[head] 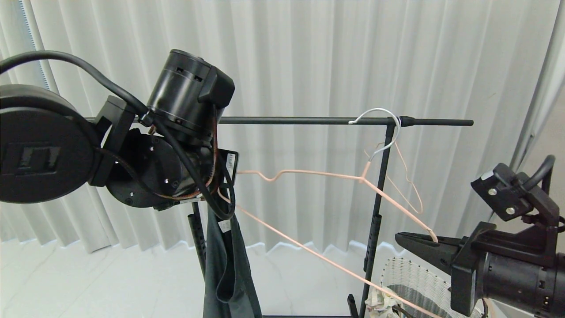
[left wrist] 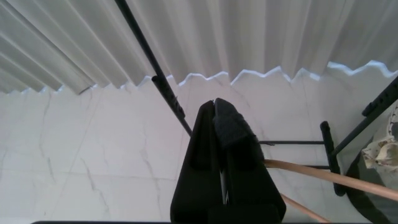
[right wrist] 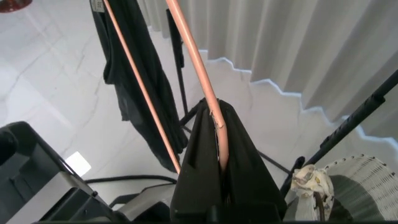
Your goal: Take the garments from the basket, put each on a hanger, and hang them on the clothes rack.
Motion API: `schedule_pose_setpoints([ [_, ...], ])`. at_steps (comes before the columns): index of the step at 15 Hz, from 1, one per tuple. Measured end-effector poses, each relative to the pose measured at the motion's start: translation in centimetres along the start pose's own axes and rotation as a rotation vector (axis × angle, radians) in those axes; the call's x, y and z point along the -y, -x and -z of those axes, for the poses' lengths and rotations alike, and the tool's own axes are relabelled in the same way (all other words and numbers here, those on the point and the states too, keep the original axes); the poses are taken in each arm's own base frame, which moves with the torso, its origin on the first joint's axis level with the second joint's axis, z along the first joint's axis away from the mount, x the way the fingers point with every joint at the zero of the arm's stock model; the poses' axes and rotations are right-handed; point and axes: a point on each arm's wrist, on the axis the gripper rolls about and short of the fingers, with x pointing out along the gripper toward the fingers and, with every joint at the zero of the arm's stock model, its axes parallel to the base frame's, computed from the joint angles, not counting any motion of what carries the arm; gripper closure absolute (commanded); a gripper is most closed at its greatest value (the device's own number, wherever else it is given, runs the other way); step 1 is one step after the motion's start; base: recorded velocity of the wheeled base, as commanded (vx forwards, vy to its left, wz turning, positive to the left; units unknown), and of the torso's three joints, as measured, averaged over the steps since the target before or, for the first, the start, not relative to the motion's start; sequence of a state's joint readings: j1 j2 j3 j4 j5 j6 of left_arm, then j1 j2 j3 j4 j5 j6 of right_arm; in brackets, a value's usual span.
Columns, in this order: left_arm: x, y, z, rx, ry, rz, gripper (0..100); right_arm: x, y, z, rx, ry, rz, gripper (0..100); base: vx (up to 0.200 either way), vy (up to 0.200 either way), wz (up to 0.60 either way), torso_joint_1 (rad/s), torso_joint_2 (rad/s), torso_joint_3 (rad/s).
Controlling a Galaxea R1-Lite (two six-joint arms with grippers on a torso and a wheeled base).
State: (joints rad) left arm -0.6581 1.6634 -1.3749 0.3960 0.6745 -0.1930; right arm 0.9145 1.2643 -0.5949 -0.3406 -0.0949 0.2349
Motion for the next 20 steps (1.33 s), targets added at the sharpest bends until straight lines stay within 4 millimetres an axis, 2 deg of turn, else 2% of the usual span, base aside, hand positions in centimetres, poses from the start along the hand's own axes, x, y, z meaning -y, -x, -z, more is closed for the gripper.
schedule_pose_setpoints([
  [9, 1.1, -1.2, -0.6, -0.004, -0.002, -0.005, 100, -0.3, -3.2, -0.4, 0.053, 0.009, 0.072, 100, 0.0, 0.0, 0.0, 0.0, 0.0, 0.0],
  [16, 1.6, -1.8, -1.1, -0.001, 0.003, -0.006, 100, -2.0, -4.7, 0.6, 0.013, 0.035, 0.082, 100, 0.0, 0.0, 0.0, 0.0, 0.0, 0.0],
  [20, 1.6, -2.0, -1.1, -0.004, 0.004, -0.009, 100, -3.1, -4.9, 1.4, -0.01, 0.058, 0.1, 100, 0.0, 0.0, 0.0, 0.0, 0.0, 0.0],
])
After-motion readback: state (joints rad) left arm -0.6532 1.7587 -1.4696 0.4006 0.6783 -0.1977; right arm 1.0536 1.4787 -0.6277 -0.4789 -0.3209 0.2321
